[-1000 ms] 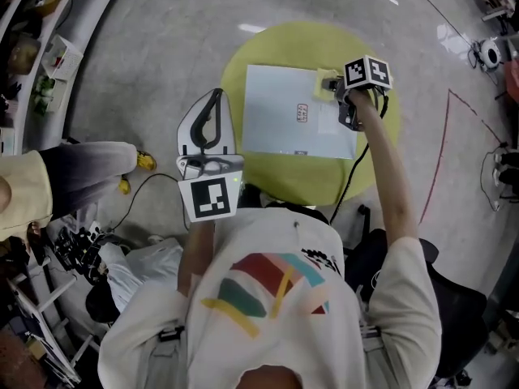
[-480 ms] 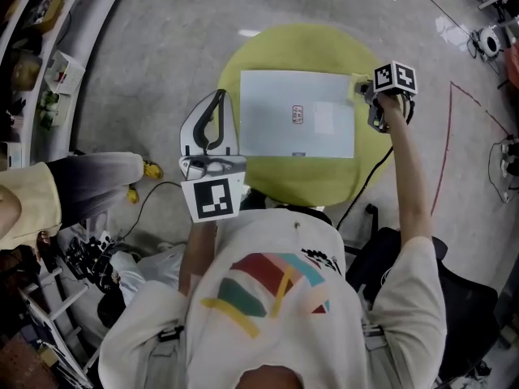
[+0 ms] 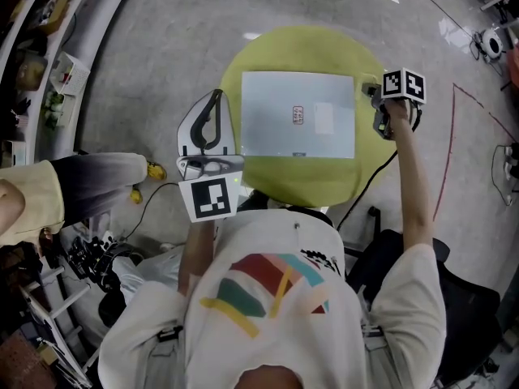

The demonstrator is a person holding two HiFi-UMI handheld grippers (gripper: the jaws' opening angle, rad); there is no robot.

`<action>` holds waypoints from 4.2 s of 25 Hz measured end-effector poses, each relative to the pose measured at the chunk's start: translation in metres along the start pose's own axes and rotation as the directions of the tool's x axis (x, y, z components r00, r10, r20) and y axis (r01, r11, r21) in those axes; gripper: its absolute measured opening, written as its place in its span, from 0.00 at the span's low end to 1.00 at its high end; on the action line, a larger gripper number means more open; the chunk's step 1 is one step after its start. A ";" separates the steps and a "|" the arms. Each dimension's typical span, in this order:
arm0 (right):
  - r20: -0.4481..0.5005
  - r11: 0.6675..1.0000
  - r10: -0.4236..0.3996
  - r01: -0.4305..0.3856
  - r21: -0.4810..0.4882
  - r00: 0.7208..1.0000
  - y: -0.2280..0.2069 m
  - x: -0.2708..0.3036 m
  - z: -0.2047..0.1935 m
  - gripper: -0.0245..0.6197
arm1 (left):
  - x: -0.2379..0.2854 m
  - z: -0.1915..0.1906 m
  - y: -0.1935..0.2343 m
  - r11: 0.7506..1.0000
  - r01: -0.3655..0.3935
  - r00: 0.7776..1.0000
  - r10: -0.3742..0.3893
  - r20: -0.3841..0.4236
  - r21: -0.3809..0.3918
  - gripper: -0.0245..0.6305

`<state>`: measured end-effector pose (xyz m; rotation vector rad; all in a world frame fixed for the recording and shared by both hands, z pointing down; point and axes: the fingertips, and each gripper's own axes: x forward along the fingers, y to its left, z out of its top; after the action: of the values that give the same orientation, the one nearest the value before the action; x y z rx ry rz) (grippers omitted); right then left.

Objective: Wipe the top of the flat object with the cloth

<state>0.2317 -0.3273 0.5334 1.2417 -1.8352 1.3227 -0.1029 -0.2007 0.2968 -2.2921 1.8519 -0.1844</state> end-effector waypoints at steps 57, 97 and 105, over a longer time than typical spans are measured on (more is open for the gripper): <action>0.380 0.572 0.158 0.229 -0.788 0.912 0.241 0.053 -0.252 0.08 | -0.130 -0.077 -0.002 0.976 -0.210 0.960 0.193 -0.201 -0.065 0.06; 0.674 0.791 0.210 0.283 -0.543 0.708 0.056 -0.089 -0.110 0.08 | -0.051 -0.050 -0.101 0.991 0.082 0.991 -0.092 -0.096 -0.102 0.06; 0.571 0.749 0.239 0.225 -0.624 0.786 0.010 -0.013 -0.003 0.08 | -0.056 -0.073 -0.109 0.985 0.092 0.977 -0.118 -0.180 -0.143 0.06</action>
<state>0.2284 -0.3184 0.5195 1.3145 -2.4447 0.1098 -0.0265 -0.1290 0.3935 -2.5466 1.8827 -0.3114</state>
